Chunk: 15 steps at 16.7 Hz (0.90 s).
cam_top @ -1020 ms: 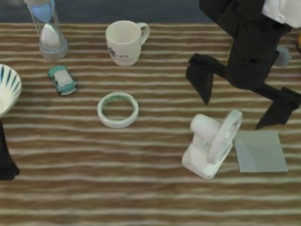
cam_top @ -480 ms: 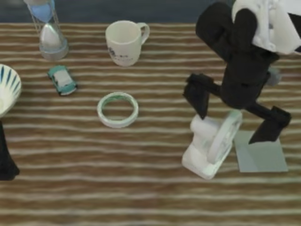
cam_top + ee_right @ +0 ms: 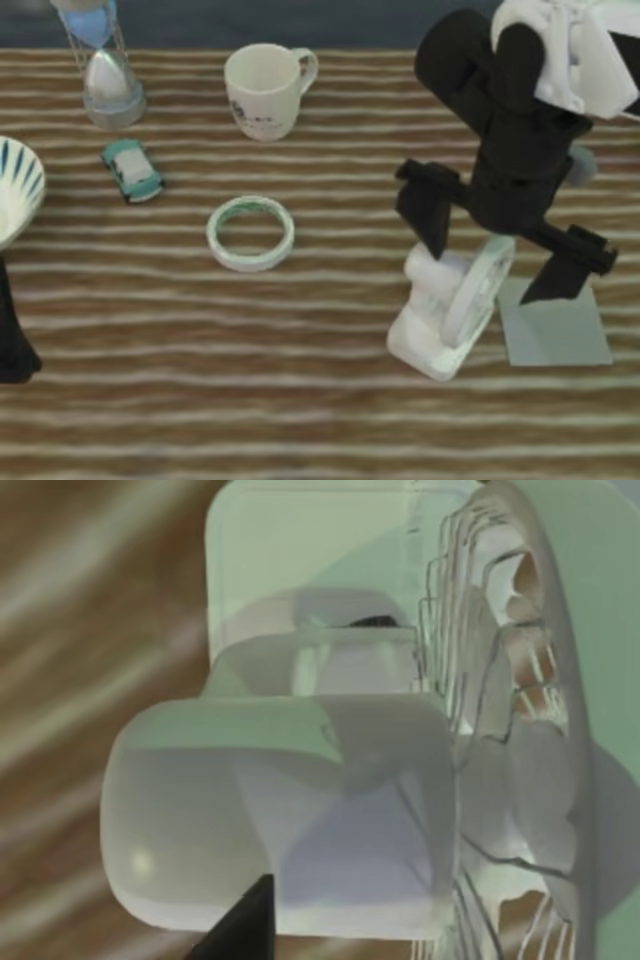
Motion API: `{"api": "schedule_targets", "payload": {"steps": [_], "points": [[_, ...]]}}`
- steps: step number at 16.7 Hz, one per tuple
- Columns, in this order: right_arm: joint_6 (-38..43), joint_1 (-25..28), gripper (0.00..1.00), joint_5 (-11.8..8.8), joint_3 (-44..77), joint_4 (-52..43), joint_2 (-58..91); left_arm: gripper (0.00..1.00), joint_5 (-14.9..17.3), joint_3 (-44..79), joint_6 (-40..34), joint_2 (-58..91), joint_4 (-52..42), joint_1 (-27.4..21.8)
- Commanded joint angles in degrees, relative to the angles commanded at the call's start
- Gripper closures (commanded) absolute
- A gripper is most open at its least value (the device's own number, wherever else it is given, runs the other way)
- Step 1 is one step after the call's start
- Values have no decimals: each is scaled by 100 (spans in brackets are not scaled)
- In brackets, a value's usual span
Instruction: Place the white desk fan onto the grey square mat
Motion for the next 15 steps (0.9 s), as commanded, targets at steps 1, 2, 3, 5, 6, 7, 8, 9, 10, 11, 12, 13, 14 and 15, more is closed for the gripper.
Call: {"api": "schedule_targets", "payload": {"steps": [1,2,3,5,6,7,8,9,10,11,12,13,14,15], "points": [[0,0,38,0,0,0,0,0,0,0,0,0,0,0],[0,0,45,0,0,0,0,0,0,0,0,0,0,0],[0,0,53,0,0,0,0,0,0,0,0,0,0,0],[0,0,68,0,0,0,0,0,0,0,0,0,0,0],[0,0,75,0,0,0,0,0,0,0,0,0,0,0],[0,0,83,0,0,0,0,0,0,0,0,0,0,0],[0,0,90,0,0,0,0,0,0,0,0,0,0,0],[0,0,98,0,0,0,0,0,0,0,0,0,0,0],[0,0,100,0,0,0,0,0,0,0,0,0,0,0],[0,0,100,0,0,0,0,0,0,0,0,0,0,0],[0,0,100,0,0,0,0,0,0,0,0,0,0,0],[0,0,100,0,0,0,0,0,0,0,0,0,0,0],[0,0,100,0,0,0,0,0,0,0,0,0,0,0],[0,0,100,0,0,0,0,0,0,0,0,0,0,0]]}}
